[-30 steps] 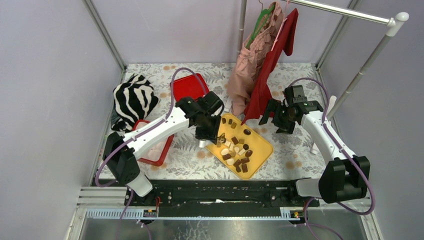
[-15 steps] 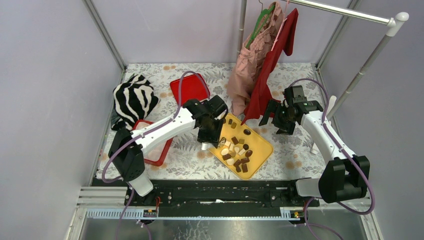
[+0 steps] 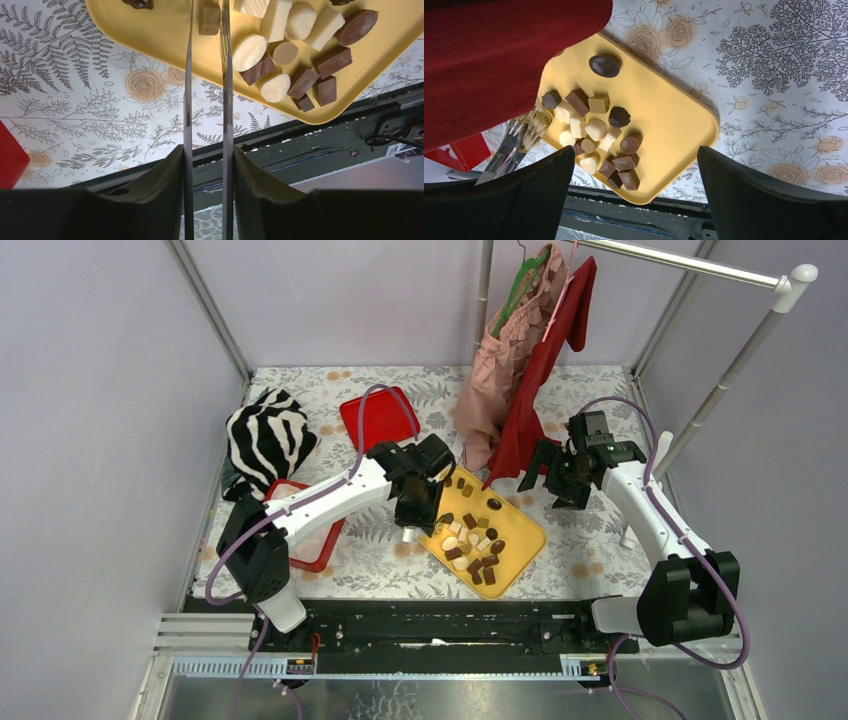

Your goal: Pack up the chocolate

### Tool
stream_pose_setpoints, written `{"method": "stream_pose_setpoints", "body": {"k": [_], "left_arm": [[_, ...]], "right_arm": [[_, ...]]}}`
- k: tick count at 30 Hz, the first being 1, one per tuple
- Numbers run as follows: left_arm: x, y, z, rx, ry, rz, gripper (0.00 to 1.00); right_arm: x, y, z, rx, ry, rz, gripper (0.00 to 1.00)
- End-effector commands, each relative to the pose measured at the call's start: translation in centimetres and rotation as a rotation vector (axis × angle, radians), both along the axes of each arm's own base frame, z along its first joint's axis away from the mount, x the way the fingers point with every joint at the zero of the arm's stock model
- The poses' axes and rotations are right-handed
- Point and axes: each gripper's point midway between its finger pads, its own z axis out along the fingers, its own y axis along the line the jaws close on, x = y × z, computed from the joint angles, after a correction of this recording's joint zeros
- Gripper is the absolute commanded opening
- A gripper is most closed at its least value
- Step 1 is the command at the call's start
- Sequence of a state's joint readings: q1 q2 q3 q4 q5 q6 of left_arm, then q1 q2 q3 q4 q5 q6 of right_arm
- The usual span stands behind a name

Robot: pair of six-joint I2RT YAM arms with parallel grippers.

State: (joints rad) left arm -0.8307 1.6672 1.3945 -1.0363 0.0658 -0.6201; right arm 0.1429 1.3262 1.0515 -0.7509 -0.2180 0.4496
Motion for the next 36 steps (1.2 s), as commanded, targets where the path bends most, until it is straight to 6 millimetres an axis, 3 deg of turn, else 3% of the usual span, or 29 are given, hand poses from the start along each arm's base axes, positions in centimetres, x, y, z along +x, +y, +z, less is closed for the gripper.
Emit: {"method": "stream_pose_setpoints", "body": {"k": [1,6,13,20,29,33,36], "left_arm": [[0.8,-0.7,-0.1,-0.018,-0.035,0.009,0.32],[0.5,-0.4,0.7,-0.017,-0.037,0.005,0.0],[0.4,0.1,1.2,-0.004,-0.041,0.004,0.0],[1.1,0.5,3.6,-0.011,-0.094,0.015,0.0],[2.0,1.1,5.3,-0.053,-0.128,0.061,0.0],[5.0,3.9,8.0,-0.105,-0.185,0.205,0.0],[7.3,8.5,9.6,-0.097,-0.245,0.374,0.0]], "right_arm": [[0.9,-0.2,1.1,-0.01,-0.037,-0.002,1.0],[1.0,-0.2,1.1,-0.006,-0.037,-0.002,1.0],[1.0,-0.1,1.0,-0.002,-0.037,0.001,1.0],[1.0,-0.1,1.0,-0.002,-0.039,0.001,1.0],[1.0,-0.1,1.1,-0.003,-0.042,0.006,1.0],[1.4,-0.1,1.3,-0.006,-0.054,0.003,1.0],[1.6,-0.1,1.6,-0.006,-0.062,0.008,1.0]]}}
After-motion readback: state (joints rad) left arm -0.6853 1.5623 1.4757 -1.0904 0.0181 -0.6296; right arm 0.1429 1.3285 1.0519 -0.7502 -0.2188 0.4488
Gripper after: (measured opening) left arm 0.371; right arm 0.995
